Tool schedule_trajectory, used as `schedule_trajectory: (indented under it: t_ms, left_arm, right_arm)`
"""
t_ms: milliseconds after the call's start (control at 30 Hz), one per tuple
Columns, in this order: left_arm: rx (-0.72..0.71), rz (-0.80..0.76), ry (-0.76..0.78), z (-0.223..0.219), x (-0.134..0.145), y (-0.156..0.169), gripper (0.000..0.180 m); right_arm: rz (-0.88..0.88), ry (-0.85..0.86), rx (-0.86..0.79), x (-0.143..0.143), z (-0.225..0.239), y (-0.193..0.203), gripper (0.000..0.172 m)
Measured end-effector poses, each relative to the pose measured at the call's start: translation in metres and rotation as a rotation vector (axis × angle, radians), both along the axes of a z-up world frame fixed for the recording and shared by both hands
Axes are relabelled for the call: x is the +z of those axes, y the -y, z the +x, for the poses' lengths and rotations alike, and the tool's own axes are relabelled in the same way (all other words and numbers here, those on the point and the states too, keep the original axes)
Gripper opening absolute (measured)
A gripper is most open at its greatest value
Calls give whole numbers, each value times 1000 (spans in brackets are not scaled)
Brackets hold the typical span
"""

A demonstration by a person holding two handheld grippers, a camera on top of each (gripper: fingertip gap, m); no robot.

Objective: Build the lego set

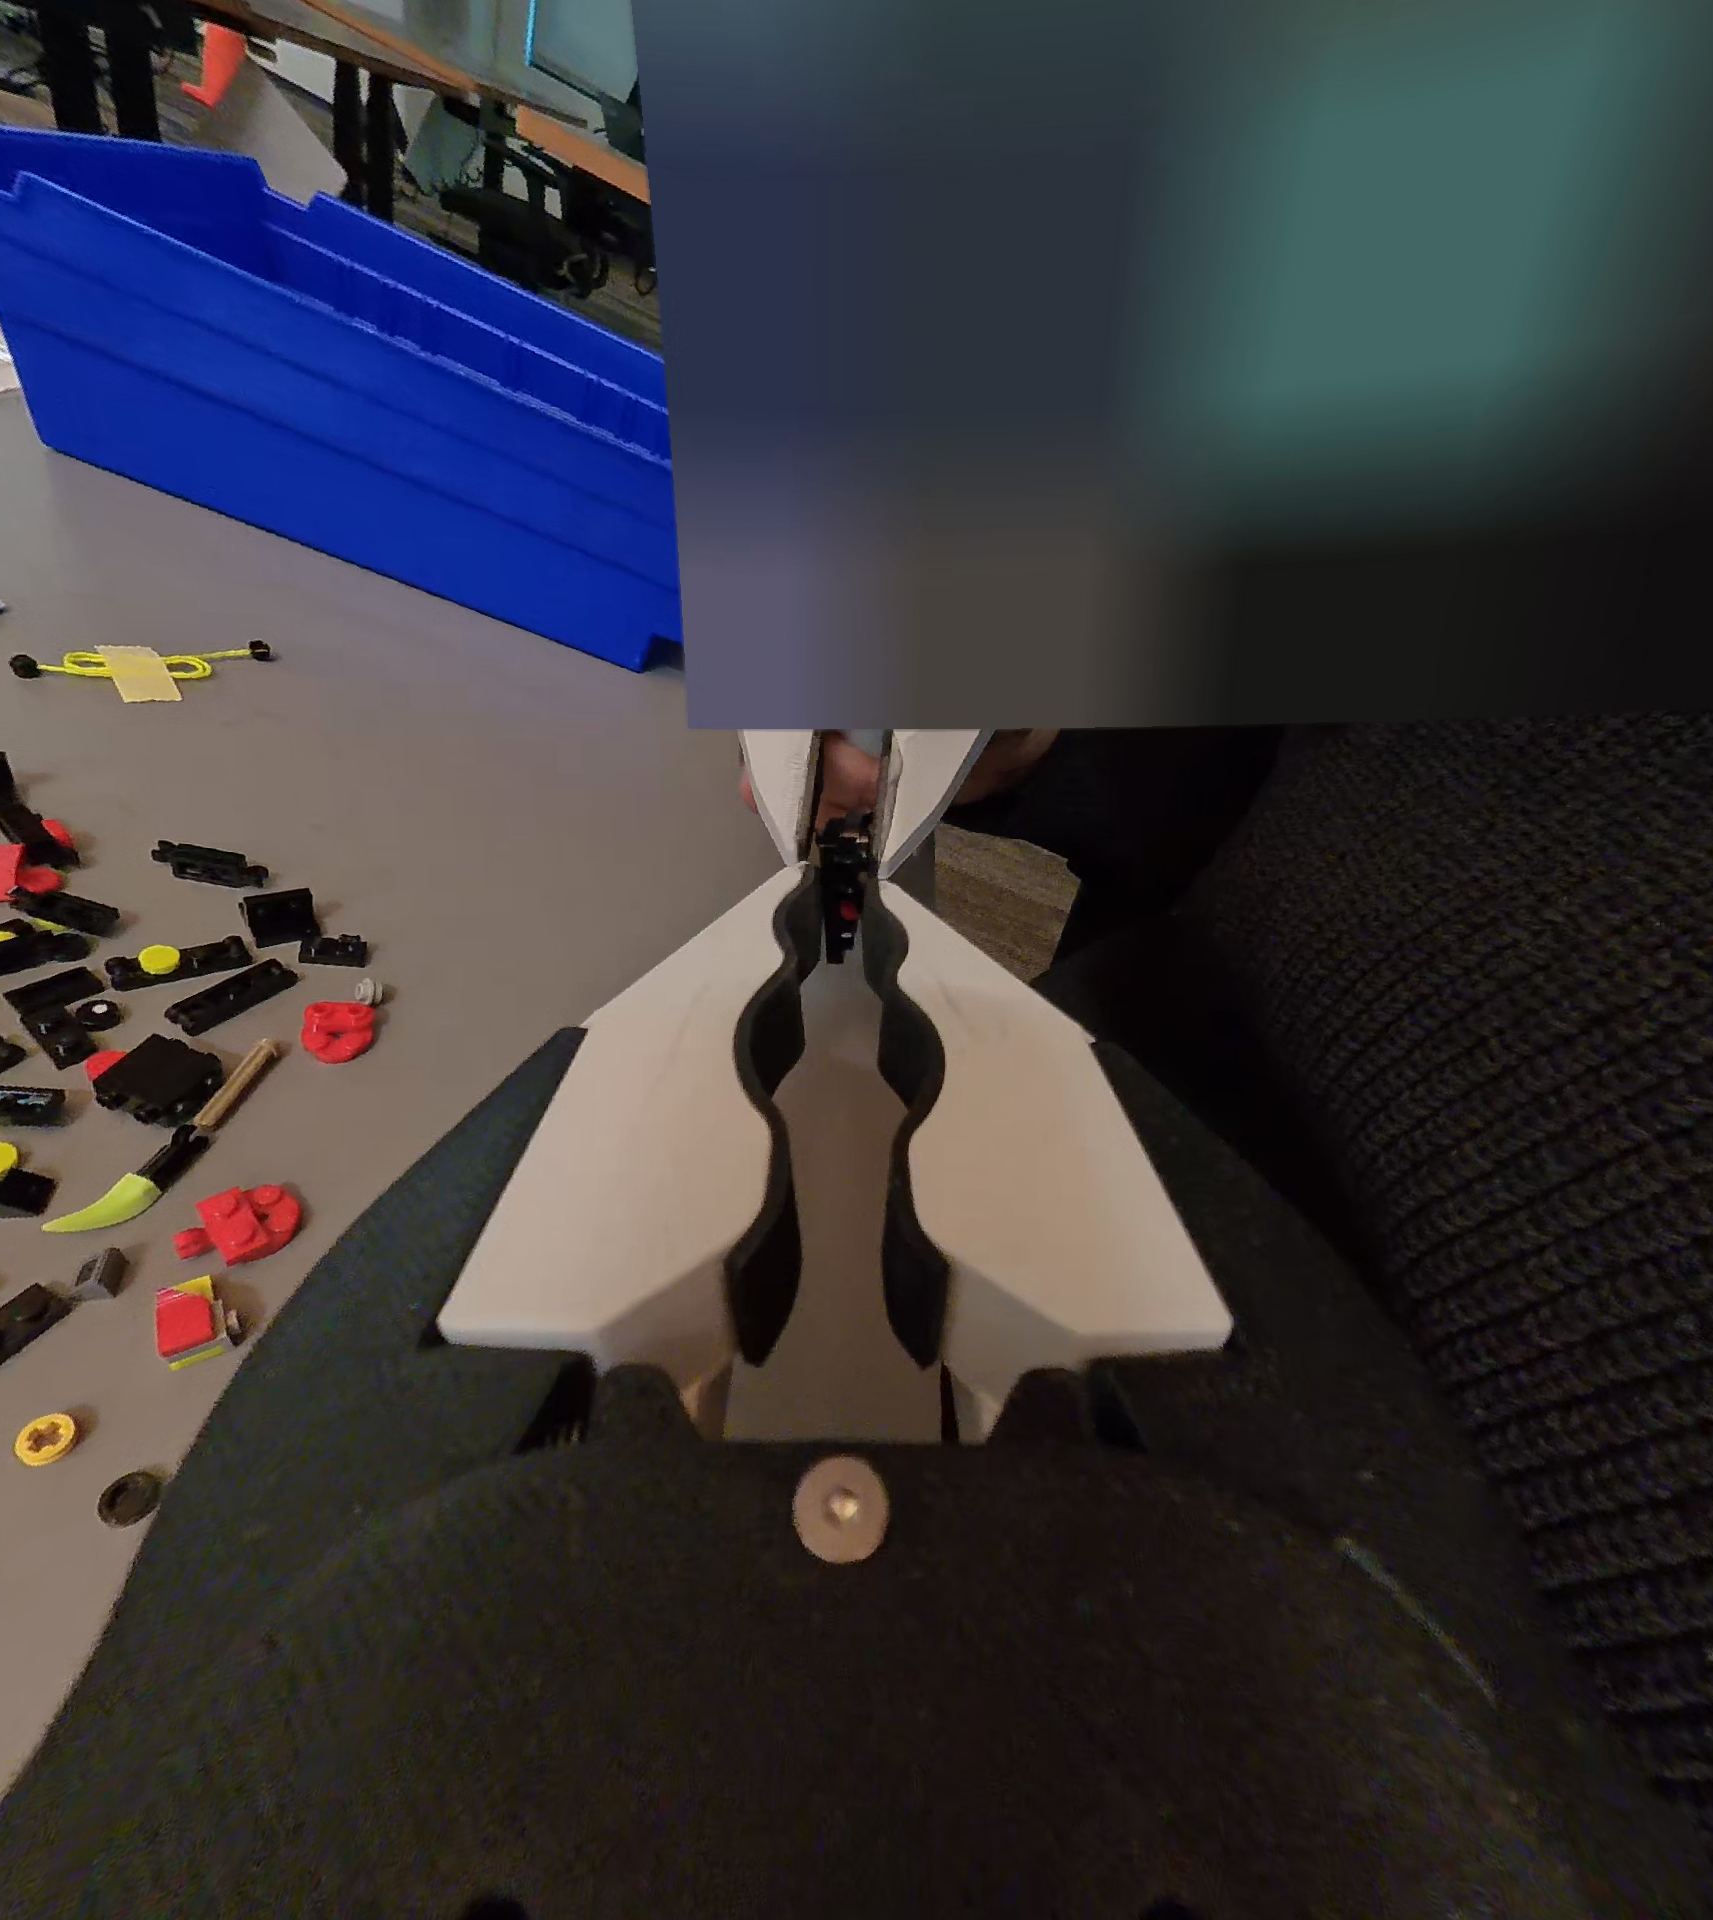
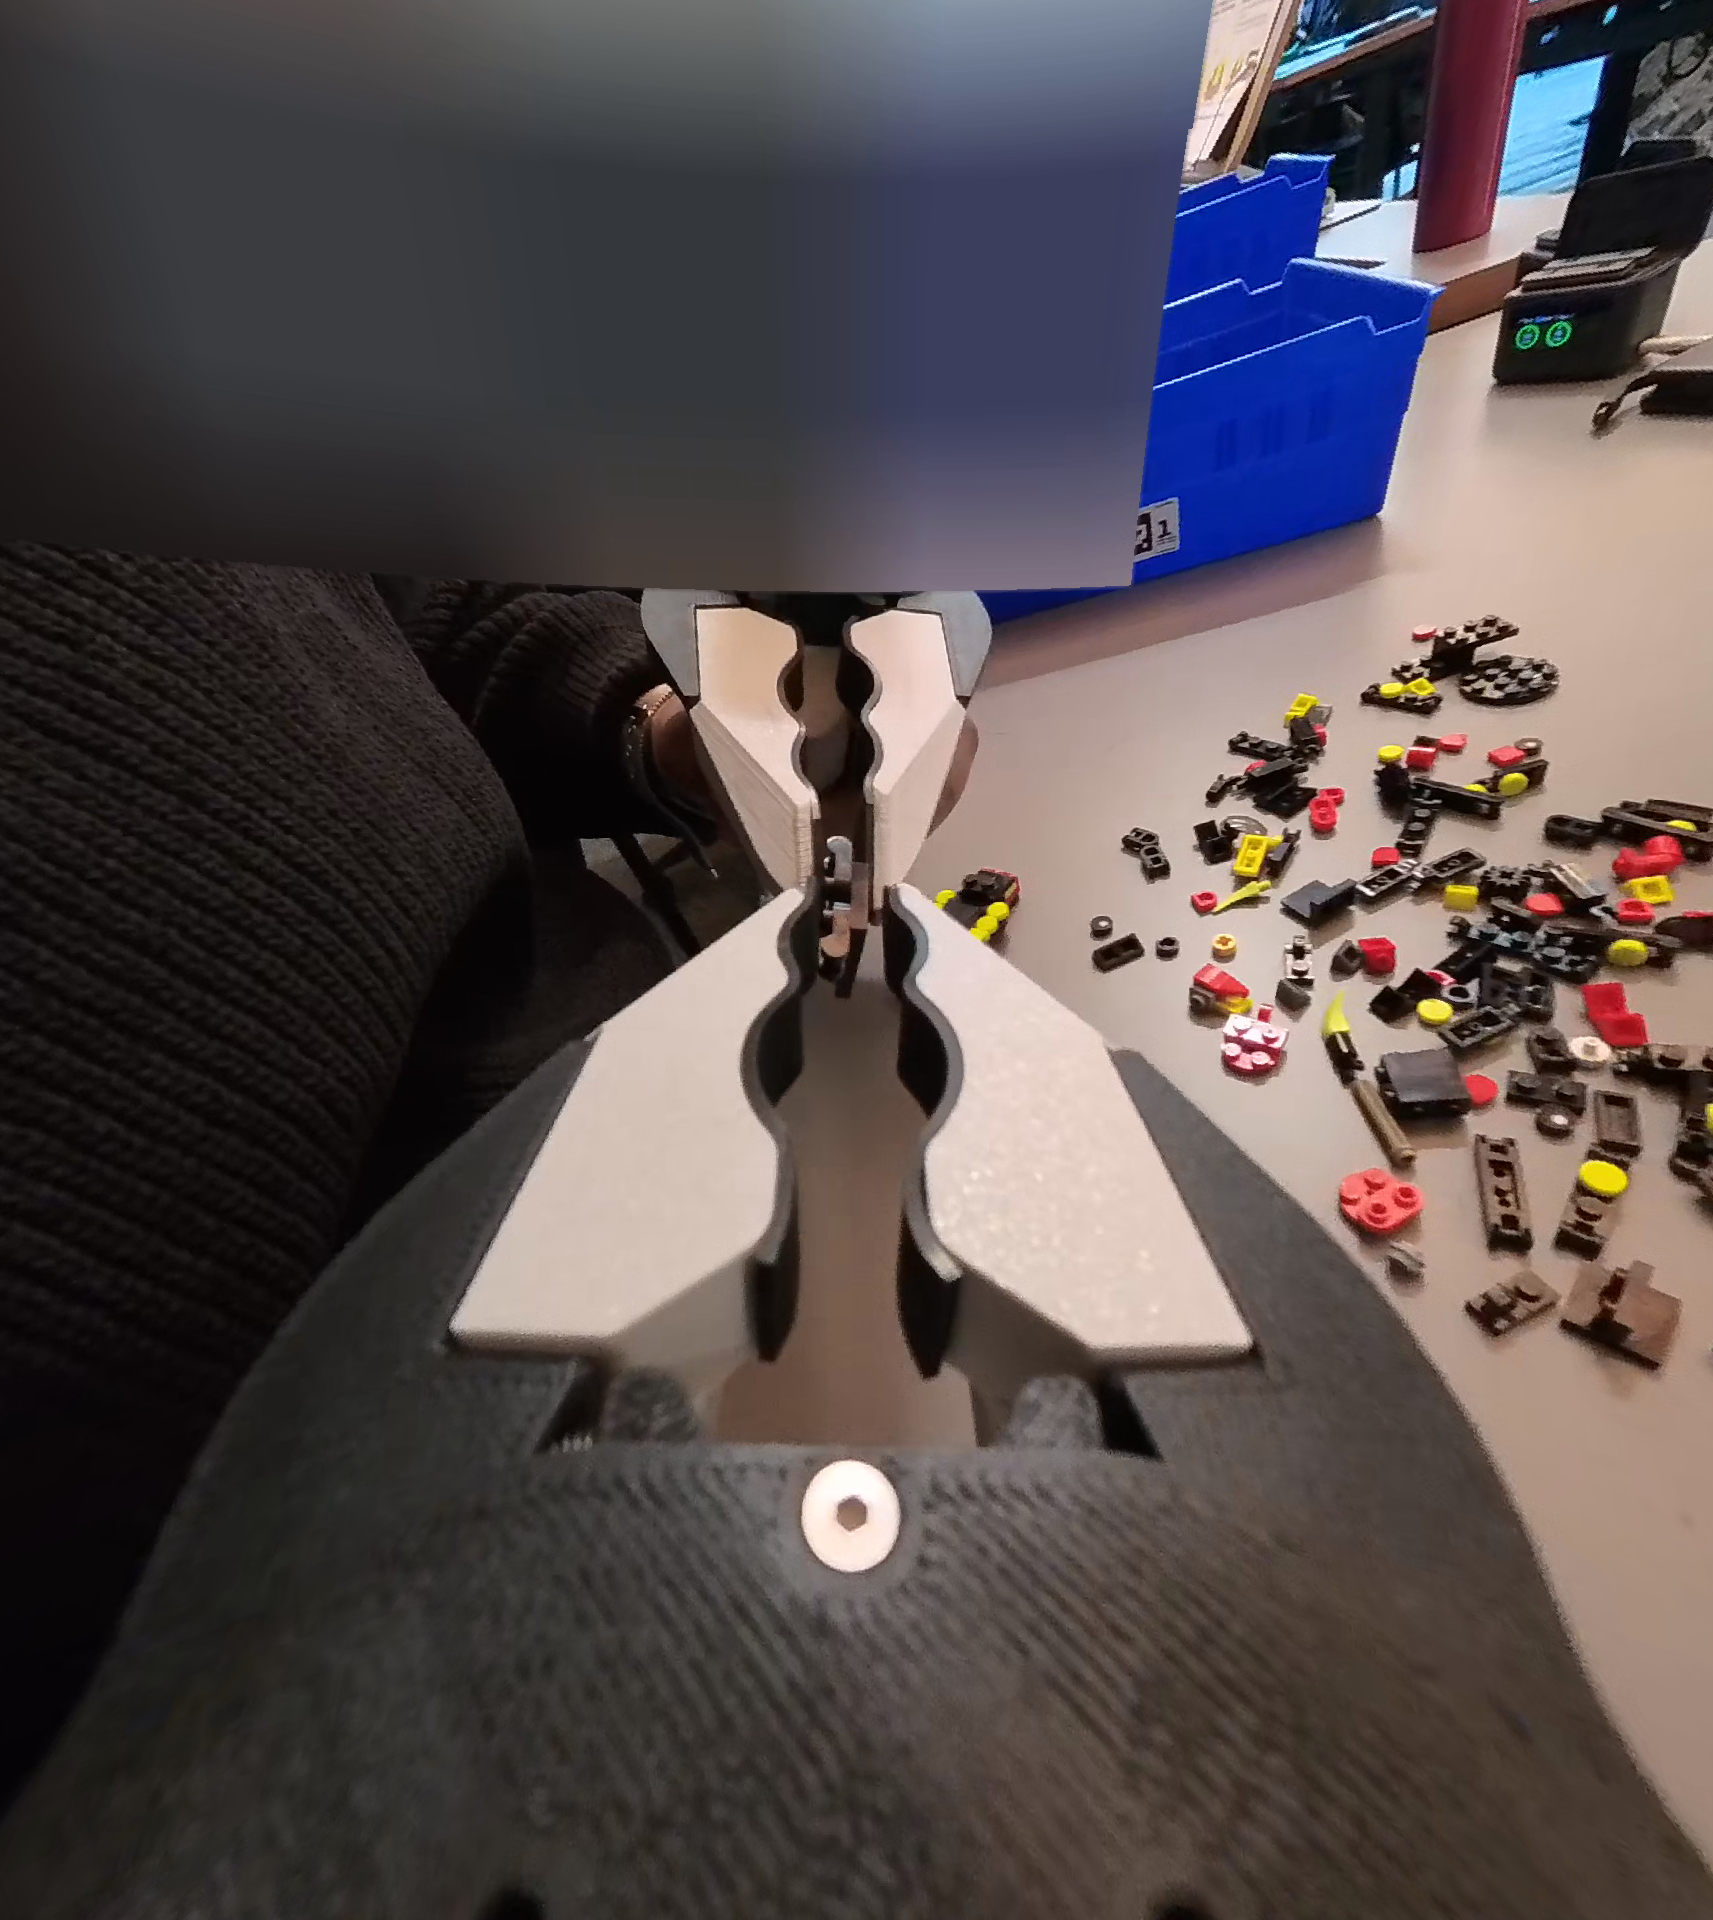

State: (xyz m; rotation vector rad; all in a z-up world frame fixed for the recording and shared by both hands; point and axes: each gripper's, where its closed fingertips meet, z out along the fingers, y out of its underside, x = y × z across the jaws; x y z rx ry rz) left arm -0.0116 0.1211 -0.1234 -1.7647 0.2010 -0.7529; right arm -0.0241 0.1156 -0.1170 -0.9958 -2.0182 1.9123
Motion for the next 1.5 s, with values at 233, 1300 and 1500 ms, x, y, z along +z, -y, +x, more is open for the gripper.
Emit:
schedule_trajectory:
  t_ms: [233, 1300, 1500]
  left_arm:
    - [3, 5, -25, 1, -1, 0, 5]
    - [-37, -56, 107, -3, -2, 1, 5]
    - [-36, -47, 138, -5, 2, 2, 5]
  right_arm:
    - [-4, 11, 10, 0, 2, 0, 6]
    - [-18, 32, 37, -5, 2, -5, 16]
    - [-39, 36, 43, -4, 3, -5, 14]
